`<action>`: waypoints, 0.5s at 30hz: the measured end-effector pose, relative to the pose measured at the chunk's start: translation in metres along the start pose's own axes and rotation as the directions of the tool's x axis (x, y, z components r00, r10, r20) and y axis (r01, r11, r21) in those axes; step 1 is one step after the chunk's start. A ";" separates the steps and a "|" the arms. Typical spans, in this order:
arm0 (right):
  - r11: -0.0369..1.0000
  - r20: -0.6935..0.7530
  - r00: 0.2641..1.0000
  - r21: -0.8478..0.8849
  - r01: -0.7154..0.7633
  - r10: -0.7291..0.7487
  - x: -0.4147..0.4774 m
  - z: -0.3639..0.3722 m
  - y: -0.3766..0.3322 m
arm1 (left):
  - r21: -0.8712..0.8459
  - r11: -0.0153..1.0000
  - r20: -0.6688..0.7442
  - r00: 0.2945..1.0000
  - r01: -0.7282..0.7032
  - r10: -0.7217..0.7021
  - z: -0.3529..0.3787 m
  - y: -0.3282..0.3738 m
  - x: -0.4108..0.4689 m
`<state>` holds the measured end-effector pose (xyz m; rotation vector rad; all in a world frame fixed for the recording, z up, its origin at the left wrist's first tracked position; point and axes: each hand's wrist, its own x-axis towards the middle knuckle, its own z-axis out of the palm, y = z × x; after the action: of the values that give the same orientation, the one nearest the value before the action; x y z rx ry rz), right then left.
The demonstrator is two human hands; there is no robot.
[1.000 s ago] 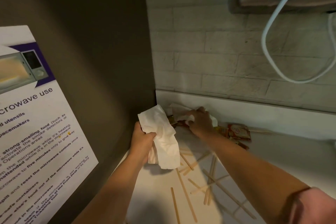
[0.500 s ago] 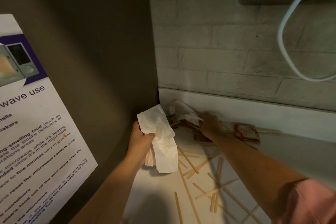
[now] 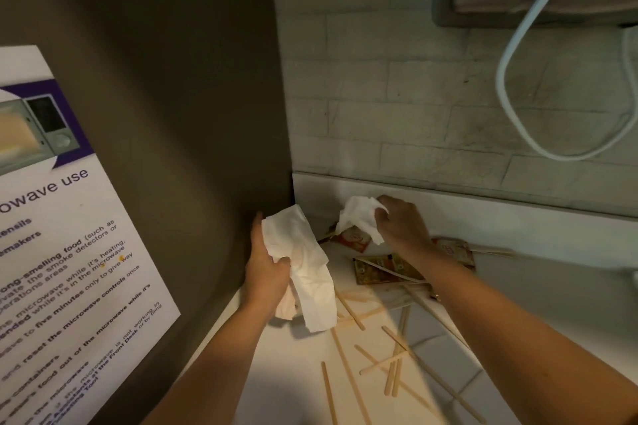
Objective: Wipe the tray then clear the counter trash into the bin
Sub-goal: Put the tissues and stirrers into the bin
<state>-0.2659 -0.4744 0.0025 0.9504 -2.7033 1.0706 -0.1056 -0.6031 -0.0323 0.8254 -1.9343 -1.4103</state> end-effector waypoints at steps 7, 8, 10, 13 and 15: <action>0.950 -0.034 0.999 0.309 0.045 -0.036 -0.017 -0.028 -0.037 | 0.087 0.993 -0.029 0.996 -0.079 0.082 -0.001 0.010 -0.003; 0.933 -0.016 0.999 0.357 0.038 -0.034 -0.020 -0.032 -0.042 | 0.106 0.990 -0.025 0.995 -0.090 0.093 -0.002 0.013 -0.004; 0.891 0.023 0.999 0.453 0.031 -0.047 -0.024 -0.037 -0.052 | 0.113 0.990 -0.020 0.996 -0.082 0.085 -0.002 0.018 -0.006; 0.867 0.110 0.988 0.497 0.039 -0.107 -0.033 -0.036 -0.066 | 0.027 0.999 -0.045 0.998 -0.041 0.042 -0.001 0.024 -0.008; 0.887 0.194 0.962 0.453 0.087 -0.194 -0.041 -0.027 -0.072 | -0.067 0.998 -0.032 0.999 -0.020 0.018 0.001 0.025 -0.009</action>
<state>-0.1950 -0.4761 0.0539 1.3999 -2.5504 1.6803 -0.1041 -0.5900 -0.0094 0.7913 -1.8564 -1.4352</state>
